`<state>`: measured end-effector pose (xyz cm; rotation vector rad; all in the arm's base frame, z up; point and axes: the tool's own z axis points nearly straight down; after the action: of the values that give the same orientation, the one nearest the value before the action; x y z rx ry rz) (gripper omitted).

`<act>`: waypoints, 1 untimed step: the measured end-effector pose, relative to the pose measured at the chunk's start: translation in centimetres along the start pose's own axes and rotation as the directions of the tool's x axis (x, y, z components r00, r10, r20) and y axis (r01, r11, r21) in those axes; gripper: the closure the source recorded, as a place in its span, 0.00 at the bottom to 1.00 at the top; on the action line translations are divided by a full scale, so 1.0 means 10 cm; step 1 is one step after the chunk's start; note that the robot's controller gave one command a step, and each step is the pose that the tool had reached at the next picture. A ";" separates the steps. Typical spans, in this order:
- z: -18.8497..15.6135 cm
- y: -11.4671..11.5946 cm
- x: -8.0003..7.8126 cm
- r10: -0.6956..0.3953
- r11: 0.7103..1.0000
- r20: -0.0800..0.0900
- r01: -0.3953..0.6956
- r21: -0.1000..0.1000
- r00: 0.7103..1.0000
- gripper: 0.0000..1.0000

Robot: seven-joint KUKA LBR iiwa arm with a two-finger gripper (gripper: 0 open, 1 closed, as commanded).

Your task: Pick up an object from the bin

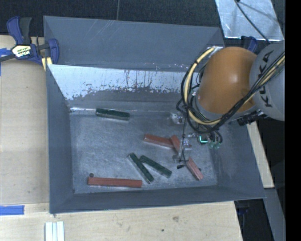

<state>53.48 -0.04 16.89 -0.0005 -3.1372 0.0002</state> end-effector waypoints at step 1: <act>1.02 -0.25 -0.41 -0.030 1.000 0.001 0.030 0.001 1.000 0.00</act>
Offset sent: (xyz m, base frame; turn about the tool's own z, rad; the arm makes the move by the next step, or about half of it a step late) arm 0.0405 -0.0234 -0.0986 -0.0323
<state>57.49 -2.52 6.62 0.0472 -3.1379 0.0011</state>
